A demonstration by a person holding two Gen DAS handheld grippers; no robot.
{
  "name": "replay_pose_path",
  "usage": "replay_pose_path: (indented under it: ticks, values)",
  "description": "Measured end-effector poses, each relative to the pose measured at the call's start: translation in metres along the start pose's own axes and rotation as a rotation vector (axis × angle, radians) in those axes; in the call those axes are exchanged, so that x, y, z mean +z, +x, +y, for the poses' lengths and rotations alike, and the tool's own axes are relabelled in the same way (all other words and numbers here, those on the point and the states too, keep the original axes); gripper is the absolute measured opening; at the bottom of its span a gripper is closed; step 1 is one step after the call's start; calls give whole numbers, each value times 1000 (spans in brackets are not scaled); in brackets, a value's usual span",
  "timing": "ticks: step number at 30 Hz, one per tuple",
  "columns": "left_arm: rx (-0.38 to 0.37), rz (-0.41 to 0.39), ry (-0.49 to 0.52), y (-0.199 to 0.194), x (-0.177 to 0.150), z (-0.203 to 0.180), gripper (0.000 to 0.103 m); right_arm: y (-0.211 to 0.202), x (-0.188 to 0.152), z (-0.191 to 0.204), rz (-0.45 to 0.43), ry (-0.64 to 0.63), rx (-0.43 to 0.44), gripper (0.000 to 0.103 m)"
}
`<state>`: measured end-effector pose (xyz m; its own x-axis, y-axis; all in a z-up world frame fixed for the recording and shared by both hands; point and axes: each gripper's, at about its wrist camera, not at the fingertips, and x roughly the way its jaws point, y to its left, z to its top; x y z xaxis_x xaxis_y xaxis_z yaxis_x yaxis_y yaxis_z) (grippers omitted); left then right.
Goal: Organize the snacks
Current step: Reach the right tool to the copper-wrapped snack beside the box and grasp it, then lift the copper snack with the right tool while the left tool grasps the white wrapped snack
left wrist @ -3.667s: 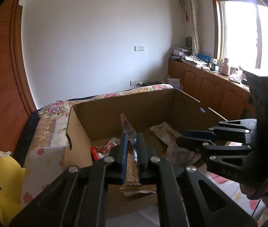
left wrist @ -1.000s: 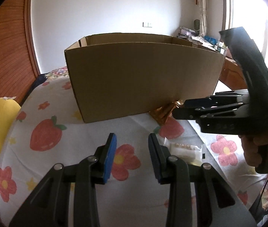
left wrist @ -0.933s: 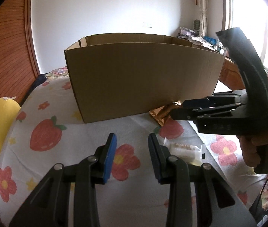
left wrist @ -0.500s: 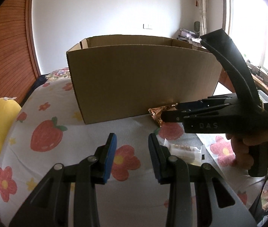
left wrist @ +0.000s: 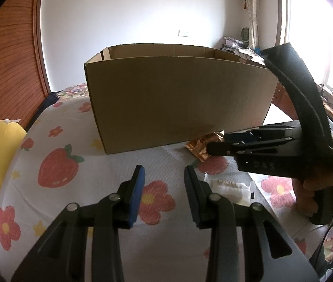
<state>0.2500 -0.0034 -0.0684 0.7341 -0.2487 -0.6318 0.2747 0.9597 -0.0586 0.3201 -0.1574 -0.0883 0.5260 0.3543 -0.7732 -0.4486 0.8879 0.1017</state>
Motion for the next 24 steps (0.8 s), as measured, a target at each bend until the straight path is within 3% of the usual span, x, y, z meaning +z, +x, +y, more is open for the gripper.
replay_pose_path:
  ticks: [10,20,24]
  values:
    - [-12,-25,-7,-7,0,-6,35,-18,-16,-2,-25,9,11,20]
    - [-94,31,-43,-2,7,-28,37,-50,-50,-16,-51,39,-3,20]
    - [-85,62,-53,6,10,-37,37,-63,-65,-22,-62,64,-12,20]
